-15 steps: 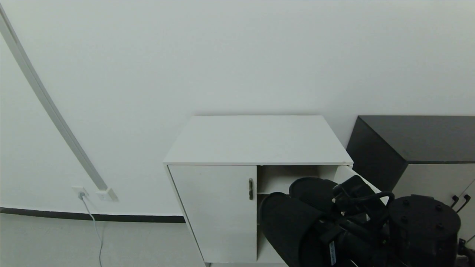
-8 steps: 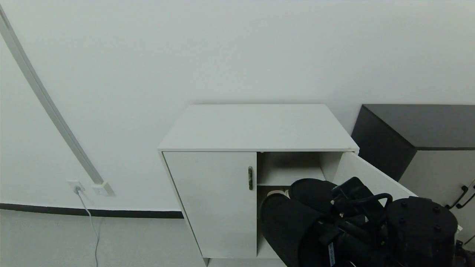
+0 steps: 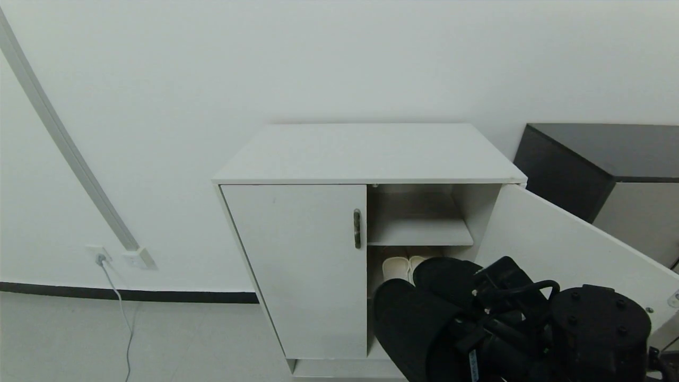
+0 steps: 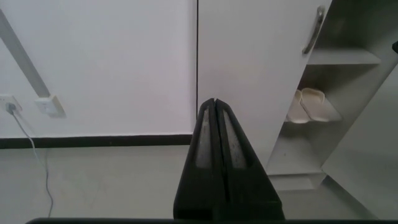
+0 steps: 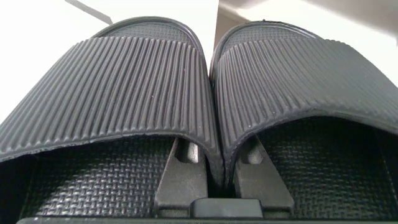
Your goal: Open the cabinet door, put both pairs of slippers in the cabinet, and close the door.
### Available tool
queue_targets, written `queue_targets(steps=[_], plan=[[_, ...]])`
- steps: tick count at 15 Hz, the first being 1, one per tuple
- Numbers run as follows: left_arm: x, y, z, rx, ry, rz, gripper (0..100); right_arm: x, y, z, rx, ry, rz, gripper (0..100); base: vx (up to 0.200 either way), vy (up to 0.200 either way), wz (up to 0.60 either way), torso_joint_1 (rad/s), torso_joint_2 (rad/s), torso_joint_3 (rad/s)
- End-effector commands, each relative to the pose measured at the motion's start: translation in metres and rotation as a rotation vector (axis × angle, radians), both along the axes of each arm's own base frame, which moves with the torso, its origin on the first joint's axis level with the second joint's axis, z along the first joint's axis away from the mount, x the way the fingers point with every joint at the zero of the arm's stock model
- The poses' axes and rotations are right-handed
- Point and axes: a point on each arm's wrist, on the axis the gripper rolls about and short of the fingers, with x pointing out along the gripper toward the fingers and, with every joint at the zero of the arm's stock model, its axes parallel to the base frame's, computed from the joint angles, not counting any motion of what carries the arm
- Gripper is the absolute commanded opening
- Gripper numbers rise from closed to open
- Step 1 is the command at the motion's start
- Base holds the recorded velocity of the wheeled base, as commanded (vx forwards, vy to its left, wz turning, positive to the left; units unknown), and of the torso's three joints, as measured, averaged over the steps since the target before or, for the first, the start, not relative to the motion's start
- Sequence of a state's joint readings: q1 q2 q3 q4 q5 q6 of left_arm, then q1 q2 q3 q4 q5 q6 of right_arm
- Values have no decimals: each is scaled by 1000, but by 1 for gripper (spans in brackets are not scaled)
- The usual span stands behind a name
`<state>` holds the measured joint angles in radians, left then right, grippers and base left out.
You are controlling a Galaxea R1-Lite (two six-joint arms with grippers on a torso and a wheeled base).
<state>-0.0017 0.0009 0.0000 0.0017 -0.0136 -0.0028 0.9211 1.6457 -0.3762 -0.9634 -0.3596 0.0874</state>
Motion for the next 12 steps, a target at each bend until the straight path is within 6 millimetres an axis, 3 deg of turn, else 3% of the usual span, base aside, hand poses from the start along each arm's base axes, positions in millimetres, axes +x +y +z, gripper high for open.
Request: queue_targets(steps=[1,12], plan=[[0,0,0,0,1,0,0,-2,1,-1,-3,2,8,0,0,0,0,-183,515,315],[0,0,0,0,1,0,0,-2,3,-2,-5,4,15,0,0,0,0,-140,472,335]])
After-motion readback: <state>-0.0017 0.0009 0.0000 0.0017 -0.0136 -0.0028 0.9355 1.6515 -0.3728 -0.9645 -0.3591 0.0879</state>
